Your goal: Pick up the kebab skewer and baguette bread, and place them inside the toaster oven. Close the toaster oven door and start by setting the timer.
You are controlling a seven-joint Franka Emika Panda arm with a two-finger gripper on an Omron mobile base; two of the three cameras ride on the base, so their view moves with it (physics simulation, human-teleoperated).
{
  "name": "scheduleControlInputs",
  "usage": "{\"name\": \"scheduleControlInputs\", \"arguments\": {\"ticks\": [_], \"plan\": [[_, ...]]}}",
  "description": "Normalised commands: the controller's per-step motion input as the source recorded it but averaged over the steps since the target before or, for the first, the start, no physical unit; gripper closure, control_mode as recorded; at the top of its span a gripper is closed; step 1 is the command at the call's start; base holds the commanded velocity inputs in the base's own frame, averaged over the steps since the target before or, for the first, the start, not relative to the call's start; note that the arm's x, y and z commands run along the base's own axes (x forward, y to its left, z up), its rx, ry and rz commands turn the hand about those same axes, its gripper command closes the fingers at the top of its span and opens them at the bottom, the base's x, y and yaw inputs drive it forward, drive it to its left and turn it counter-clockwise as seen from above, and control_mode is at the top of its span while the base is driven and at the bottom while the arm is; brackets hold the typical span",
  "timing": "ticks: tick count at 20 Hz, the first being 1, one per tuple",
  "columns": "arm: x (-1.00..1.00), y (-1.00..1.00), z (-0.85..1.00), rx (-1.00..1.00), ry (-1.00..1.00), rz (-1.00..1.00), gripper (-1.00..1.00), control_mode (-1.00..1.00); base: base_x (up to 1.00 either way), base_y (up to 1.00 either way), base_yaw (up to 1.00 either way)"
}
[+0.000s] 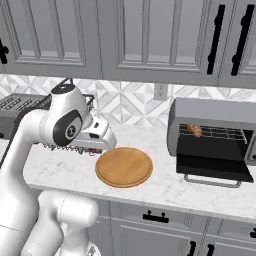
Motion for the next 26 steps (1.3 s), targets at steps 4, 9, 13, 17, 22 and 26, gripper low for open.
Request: {"name": "scheduleControlInputs", "arguments": {"ticks": [4, 9, 13, 17, 22, 26], "plan": [[0.0, 0.0, 0.0, 0.0, 0.0, 0.0, 1.0, 1.0, 0.01, -0.79, 0.0], [0.0, 0.0, 0.0, 0.0, 0.0, 0.0, 1.0, 1.0, 0.15, -0.71, 0.0], [0.0, 0.0, 0.0, 0.0, 0.0, 0.0, 1.0, 1.0, 0.33, -0.6, 0.0], [0.0, 0.0, 0.0, 0.0, 0.0, 0.0, 1.0, 1.0, 0.43, -0.51, 0.0], [0.0, 0.0, 0.0, 0.0, 0.0, 0.0, 1.0, 1.0, 0.18, -0.54, 0.0], [0.0, 0.0, 0.0, 0.0, 0.0, 0.0, 1.0, 1.0, 0.13, -0.35, 0.0]]}}
